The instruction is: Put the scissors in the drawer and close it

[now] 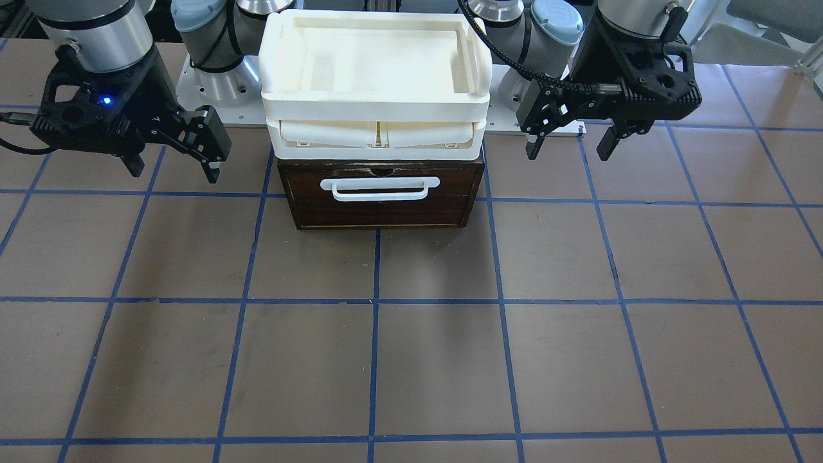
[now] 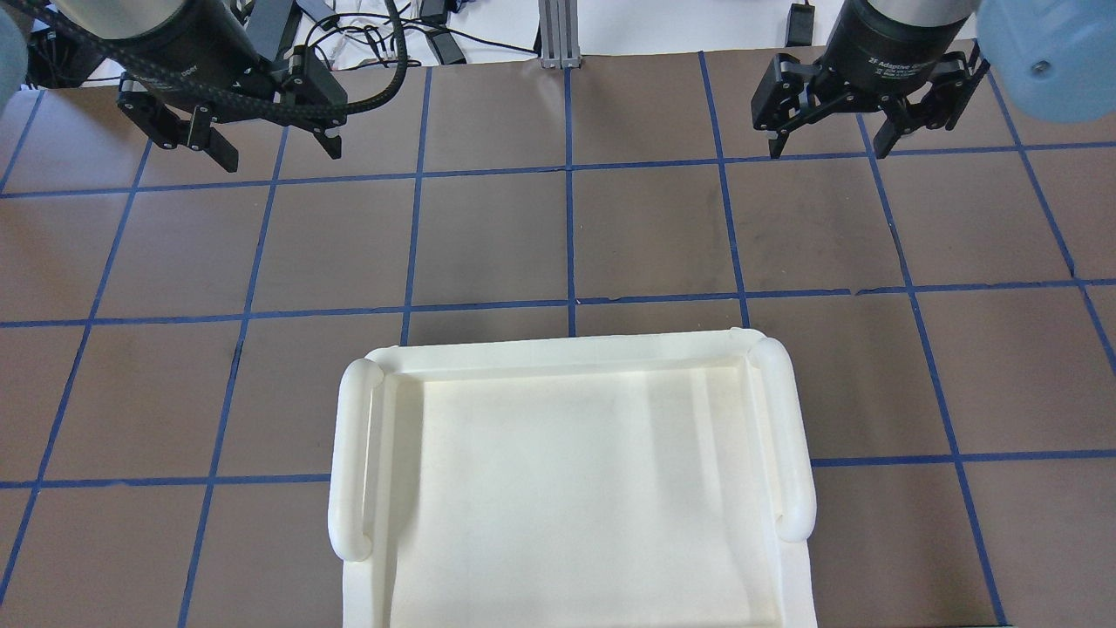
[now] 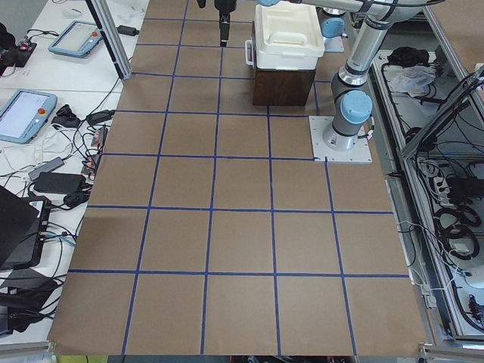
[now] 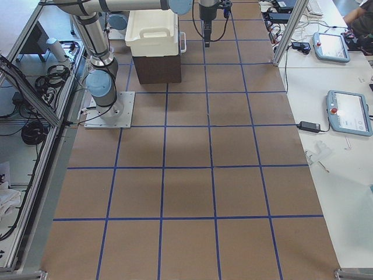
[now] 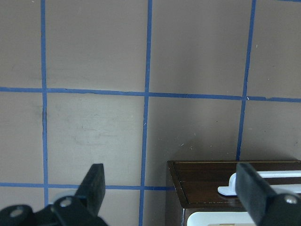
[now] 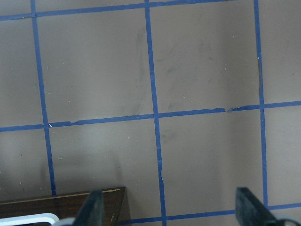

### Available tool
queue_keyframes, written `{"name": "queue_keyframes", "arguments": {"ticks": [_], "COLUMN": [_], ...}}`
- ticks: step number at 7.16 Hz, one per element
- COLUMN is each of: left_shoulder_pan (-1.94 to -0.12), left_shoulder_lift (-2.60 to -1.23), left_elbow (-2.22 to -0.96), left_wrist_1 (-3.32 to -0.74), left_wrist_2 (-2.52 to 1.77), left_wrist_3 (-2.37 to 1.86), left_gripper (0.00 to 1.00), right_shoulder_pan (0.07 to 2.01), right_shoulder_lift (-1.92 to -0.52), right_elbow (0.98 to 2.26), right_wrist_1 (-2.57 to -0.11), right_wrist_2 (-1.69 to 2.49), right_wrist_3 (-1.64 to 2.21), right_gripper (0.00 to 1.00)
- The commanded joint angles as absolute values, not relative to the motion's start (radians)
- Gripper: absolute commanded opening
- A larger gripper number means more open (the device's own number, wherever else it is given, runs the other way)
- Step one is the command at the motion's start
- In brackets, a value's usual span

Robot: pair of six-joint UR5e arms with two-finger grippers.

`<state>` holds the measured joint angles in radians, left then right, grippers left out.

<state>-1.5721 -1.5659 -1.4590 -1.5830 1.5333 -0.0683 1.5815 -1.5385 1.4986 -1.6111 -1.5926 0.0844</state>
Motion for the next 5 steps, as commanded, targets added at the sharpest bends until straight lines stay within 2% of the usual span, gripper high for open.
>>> {"name": "queue_keyframes", "arguments": {"ticks": [1,5], "left_shoulder_pan": [-1.572,-1.572], "left_shoulder_lift": [-1.562,-1.554], "left_elbow": [-1.463,-1.465], "left_wrist_1": [-1.582,-1.583], "left_wrist_2": [1.537,1.537], "left_wrist_3": [-0.066,-0.066], "left_gripper": [1.00,1.00], "right_shoulder_pan": [1.582,1.582], "right_shoulder_lift": [-1.539,-1.539], "right_elbow": [1.499,1.499], "right_wrist_1": [-1.611,-1.611], "right_wrist_2": [-1.594,-1.592], "right_wrist_3": [0.084,0.084], "right_gripper": [1.00,1.00]}}
